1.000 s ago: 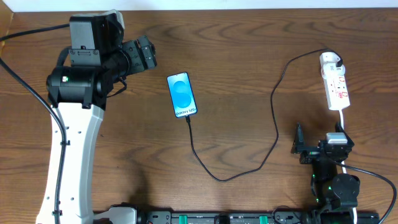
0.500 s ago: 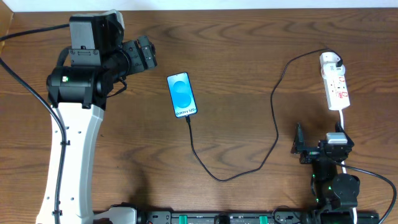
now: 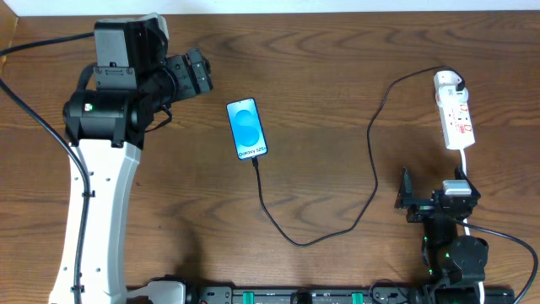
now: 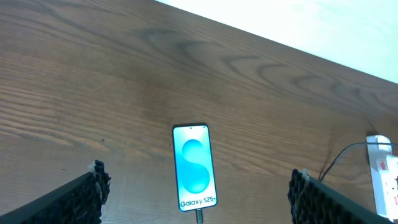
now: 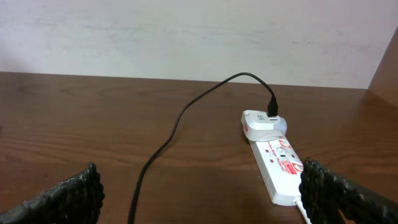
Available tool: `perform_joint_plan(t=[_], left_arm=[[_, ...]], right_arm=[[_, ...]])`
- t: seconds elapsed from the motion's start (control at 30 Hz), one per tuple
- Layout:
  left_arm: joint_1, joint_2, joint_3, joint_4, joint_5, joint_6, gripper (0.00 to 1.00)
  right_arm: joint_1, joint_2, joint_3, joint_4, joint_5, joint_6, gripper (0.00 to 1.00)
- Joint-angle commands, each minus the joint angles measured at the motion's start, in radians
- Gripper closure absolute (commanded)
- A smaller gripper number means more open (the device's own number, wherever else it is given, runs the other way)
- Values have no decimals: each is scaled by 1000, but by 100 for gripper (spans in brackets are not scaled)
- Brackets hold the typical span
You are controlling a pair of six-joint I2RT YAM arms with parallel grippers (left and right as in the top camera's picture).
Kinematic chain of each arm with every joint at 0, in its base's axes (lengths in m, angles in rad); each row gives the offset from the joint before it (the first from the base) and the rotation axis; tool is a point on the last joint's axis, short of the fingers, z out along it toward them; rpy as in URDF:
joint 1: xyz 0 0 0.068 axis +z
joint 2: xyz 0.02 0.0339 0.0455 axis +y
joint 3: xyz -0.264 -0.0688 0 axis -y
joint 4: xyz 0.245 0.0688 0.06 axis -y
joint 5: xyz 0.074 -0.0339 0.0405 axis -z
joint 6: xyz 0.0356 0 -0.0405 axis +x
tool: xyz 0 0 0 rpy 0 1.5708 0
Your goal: Plug charger to phone and switch on socket
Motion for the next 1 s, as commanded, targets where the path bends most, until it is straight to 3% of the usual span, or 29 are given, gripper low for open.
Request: perform_joint_plan(t=[0.0, 0.47, 0.77, 0.97], left_arm=[[4, -23, -5, -2, -36, 17, 7], [4, -146, -140, 126, -36, 108, 7], [4, -320, -457, 393, -62, 108, 7], [4, -516, -757, 675, -64, 108, 7]], right_arm=[[5, -7, -2, -3, 3, -12, 1], [5, -7, -2, -3, 3, -12, 1], [5, -7, -2, -3, 3, -12, 1], [5, -7, -2, -3, 3, -12, 1]])
